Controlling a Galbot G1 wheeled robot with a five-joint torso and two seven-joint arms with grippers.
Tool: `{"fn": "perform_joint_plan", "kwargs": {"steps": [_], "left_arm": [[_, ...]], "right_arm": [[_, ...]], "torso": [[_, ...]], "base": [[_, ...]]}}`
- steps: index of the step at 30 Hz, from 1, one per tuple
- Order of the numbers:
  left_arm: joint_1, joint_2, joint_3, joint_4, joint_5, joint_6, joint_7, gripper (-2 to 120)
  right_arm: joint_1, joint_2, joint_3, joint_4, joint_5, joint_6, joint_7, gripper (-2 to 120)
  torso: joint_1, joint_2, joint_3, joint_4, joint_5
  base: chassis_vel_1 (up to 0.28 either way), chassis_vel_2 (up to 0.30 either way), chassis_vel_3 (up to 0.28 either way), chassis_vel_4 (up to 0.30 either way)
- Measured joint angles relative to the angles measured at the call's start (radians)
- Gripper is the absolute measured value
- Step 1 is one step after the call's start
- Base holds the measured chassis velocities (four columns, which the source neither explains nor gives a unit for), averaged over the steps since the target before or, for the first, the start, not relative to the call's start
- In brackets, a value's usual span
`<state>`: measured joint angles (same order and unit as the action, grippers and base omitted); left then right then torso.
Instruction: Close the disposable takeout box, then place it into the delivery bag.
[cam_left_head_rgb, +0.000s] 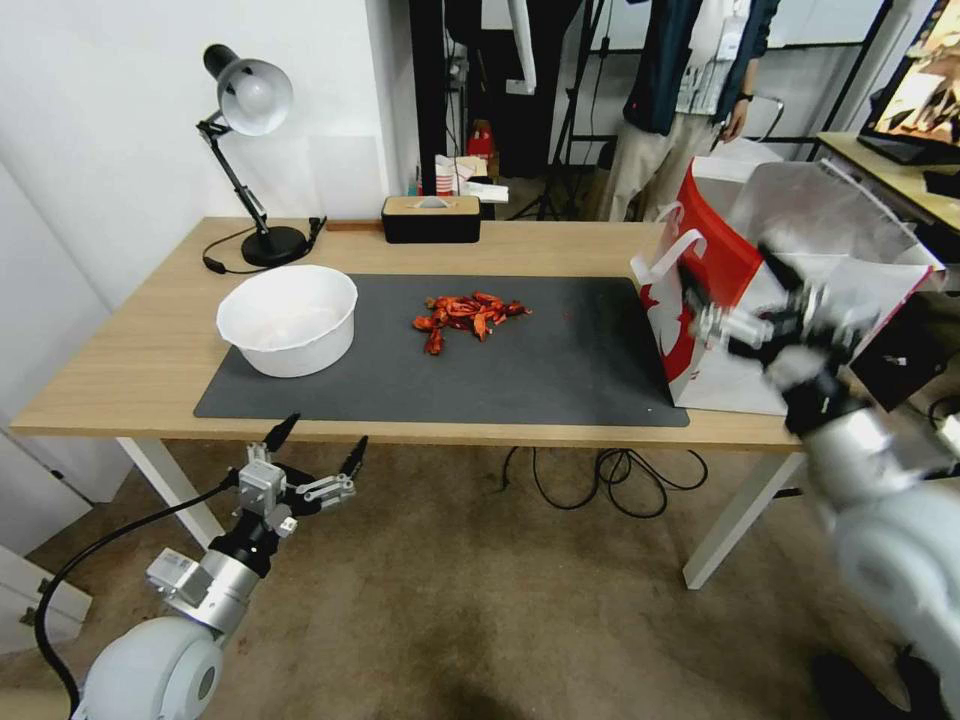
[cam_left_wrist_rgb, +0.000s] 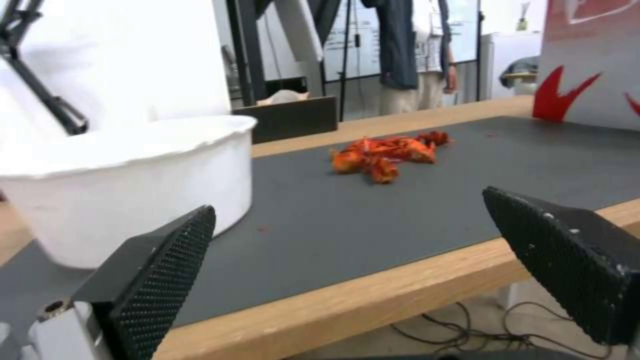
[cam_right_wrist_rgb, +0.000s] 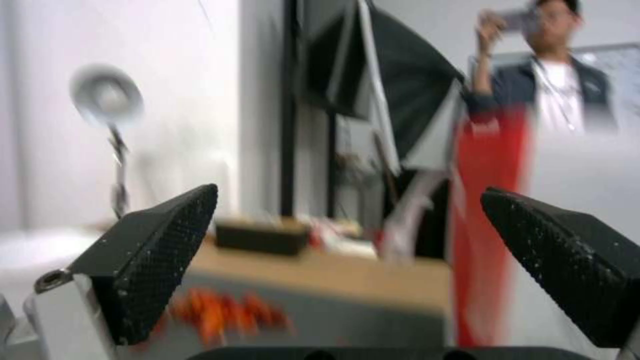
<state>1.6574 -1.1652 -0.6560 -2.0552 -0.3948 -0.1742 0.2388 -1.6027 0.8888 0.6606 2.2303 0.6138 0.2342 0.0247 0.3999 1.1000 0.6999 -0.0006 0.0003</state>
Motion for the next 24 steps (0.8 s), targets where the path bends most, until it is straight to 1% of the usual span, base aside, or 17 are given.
{"fn": "perform_joint_plan", "kwargs": {"steps": [1, 2, 3, 4, 6, 8, 9, 11, 13, 15, 19, 21, 24], "left_arm": [[0.008, -0.003, -0.001, 0.004, 0.003, -0.007, -0.013, 100], [0.008, -0.003, -0.001, 0.004, 0.003, -0.007, -0.013, 100], [0.013, -0.005, -0.003, 0.007, 0.009, -0.012, -0.023, 100], [0.018, -0.01, -0.006, 0.008, 0.018, -0.016, -0.043, 100], [0.019, -0.012, -0.006, 0.008, 0.021, -0.016, -0.049, 100], [0.017, -0.018, -0.002, 0.013, 0.044, -0.018, -0.093, 100], [0.017, -0.018, -0.002, 0.013, 0.044, -0.018, -0.093, 100], [0.015, -0.022, 0.011, 0.022, 0.061, -0.013, -0.12, 100], [0.016, -0.023, 0.013, 0.023, 0.063, -0.011, -0.123, 100], [0.023, -0.028, 0.023, 0.035, 0.079, -0.004, -0.136, 100], [0.029, -0.029, 0.024, 0.053, 0.088, -0.002, -0.136, 100], [0.039, -0.028, 0.024, 0.067, 0.088, -0.005, -0.135, 100], [0.049, -0.026, 0.021, 0.068, 0.084, -0.014, -0.132, 100]], "right_arm": [[-0.043, 0.037, 0.001, -0.015, -0.047, 0.019, 0.001, 100], [-0.043, 0.037, 0.001, -0.015, -0.047, 0.019, 0.001, 100], [-0.068, 0.061, 0.001, -0.023, -0.077, 0.028, 0.007, 100], [-0.102, 0.099, -0.001, -0.034, -0.127, 0.039, 0.026, 100], [-0.109, 0.107, -0.002, -0.036, -0.139, 0.041, 0.031, 100], [-0.145, 0.152, -0.017, -0.05, -0.185, 0.045, 0.067, 100], [-0.145, 0.152, -0.017, -0.05, -0.185, 0.045, 0.067, 100], [-0.163, 0.183, -0.033, -0.055, -0.195, 0.033, 0.098, 100], [-0.164, 0.186, -0.035, -0.055, -0.196, 0.031, 0.102, 100], [-0.164, 0.207, -0.047, -0.063, -0.212, 0.016, 0.13, 100], [-0.159, 0.217, -0.059, -0.072, -0.212, 0.0, 0.15, 100], [-0.149, 0.225, -0.073, -0.08, -0.191, -0.017, 0.166, 100], [-0.144, 0.232, -0.086, -0.091, -0.187, -0.021, 0.168, 100]], "torso": [[0.0, 0.0, 0.0, 0.0, -0.0003], [0.0, 0.0, 0.0, 0.0, -0.0003], [0.0, 0.0, 0.0, 0.0004, -0.0005], [0.0, 0.0, 0.0, 0.0007, -0.0006], [0.0, 0.0, 0.0, 0.0008, -0.0006], [0.0, 0.0, 0.0, 0.0008, -0.0007], [0.0, 0.0, 0.0, 0.0008, -0.0007], [0.0, 0.0, 0.0, 0.0005, -0.0005], [0.0, 0.0, 0.0, 0.0005, -0.0006], [0.0, 0.0, 0.0, 0.0008, -0.0003], [0.0, 0.0, 0.0, 0.0006, -0.0004], [0.0, 0.0, 0.0, 0.0007, -0.0006], [0.0, 0.0, 0.0, 0.0008, -0.0004]], "base": [[0.0, 0.0, 0.0, 0.0], [0.0, 0.0, 0.0, 0.0], [0.0, 0.0, 0.0, 0.0], [0.0, 0.0, 0.0, 0.0], [0.0, 0.0, 0.0, 0.0], [0.0, 0.0, 0.0, 0.0], [0.0, 0.0, 0.0, 0.0], [0.0, 0.0, 0.0, 0.0], [0.0, 0.0, 0.0, 0.0], [0.0, 0.0, 0.0, 0.0], [0.0, 0.0, 0.0, 0.0], [0.0, 0.0, 0.0, 0.0], [0.0, 0.0, 0.0, 0.0]]}}
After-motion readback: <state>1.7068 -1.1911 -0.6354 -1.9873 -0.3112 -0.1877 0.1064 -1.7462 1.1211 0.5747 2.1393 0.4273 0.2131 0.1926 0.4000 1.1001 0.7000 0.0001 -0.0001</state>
